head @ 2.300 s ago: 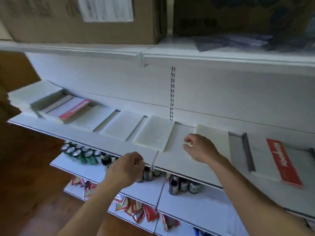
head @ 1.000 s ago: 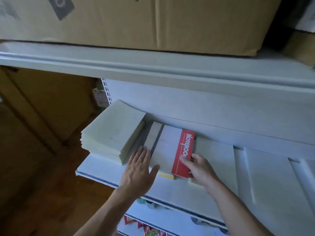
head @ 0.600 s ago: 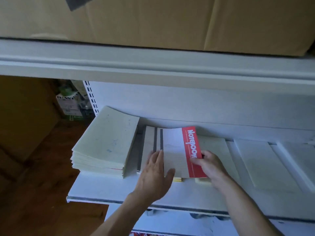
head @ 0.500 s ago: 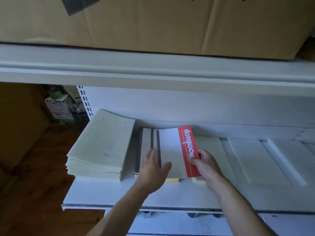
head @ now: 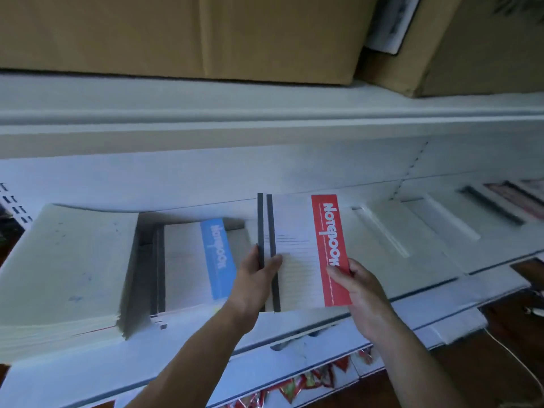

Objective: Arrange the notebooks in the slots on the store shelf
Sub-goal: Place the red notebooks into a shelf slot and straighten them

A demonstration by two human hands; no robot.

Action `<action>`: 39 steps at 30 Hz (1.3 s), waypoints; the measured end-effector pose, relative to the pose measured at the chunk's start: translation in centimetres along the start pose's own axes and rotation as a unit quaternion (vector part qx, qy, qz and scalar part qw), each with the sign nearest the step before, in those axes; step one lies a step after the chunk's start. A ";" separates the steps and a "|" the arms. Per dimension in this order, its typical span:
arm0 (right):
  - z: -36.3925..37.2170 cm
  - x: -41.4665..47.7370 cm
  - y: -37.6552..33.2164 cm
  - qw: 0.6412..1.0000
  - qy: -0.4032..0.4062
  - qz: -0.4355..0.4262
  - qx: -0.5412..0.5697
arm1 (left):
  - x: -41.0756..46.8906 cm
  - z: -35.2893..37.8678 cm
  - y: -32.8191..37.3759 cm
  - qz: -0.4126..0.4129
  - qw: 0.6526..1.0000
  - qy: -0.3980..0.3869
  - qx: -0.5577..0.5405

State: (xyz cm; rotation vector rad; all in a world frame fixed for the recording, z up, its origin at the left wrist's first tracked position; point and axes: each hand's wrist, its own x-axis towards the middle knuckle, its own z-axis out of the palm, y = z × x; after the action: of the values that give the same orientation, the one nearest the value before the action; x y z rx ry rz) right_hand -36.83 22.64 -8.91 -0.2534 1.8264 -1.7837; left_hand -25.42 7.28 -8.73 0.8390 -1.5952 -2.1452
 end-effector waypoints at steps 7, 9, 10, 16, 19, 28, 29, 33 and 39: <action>-13.3 -2.2 0.4 0.997 0.078 -0.002 0.012 | 0.1 13.8 -2.8 0.009 0.997 -0.074 -0.010; -18.1 -2.8 0.4 0.994 0.109 -0.006 0.020 | -0.1 18.9 -3.9 -0.004 0.994 -0.110 -0.011; -20.7 -3.0 0.5 0.992 0.123 -0.009 0.027 | -0.2 21.8 -4.4 -0.012 0.991 -0.133 -0.008; -36.6 -4.8 -0.2 0.979 0.195 -0.023 0.050 | -0.8 38.9 -8.3 -0.004 0.965 -0.253 0.062; -42.9 -5.3 -0.8 0.979 0.198 -0.024 0.052 | -0.7 44.7 -8.9 0.003 0.951 -0.296 0.093; -53.5 0.3 -1.8 0.963 0.261 -0.051 0.039 | 4.6 57.6 -10.5 0.037 0.937 -0.318 0.140; -54.8 1.4 -2.0 0.963 0.263 -0.048 0.030 | 5.7 59.0 -10.8 0.037 0.939 -0.310 0.144; -60.6 7.2 -3.5 0.964 0.264 -0.043 0.007 | 11.0 65.5 -12.1 0.037 0.944 -0.296 0.142; -69.3 17.3 -8.3 0.966 0.257 -0.040 -0.013 | 19.3 75.9 -11.2 0.040 0.953 -0.285 0.095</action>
State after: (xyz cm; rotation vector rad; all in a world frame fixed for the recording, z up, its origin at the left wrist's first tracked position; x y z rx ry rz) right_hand -88.68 72.39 -8.91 0.1469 2.2155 -2.0154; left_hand -87.60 56.18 -9.36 0.1865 -2.0902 -2.3289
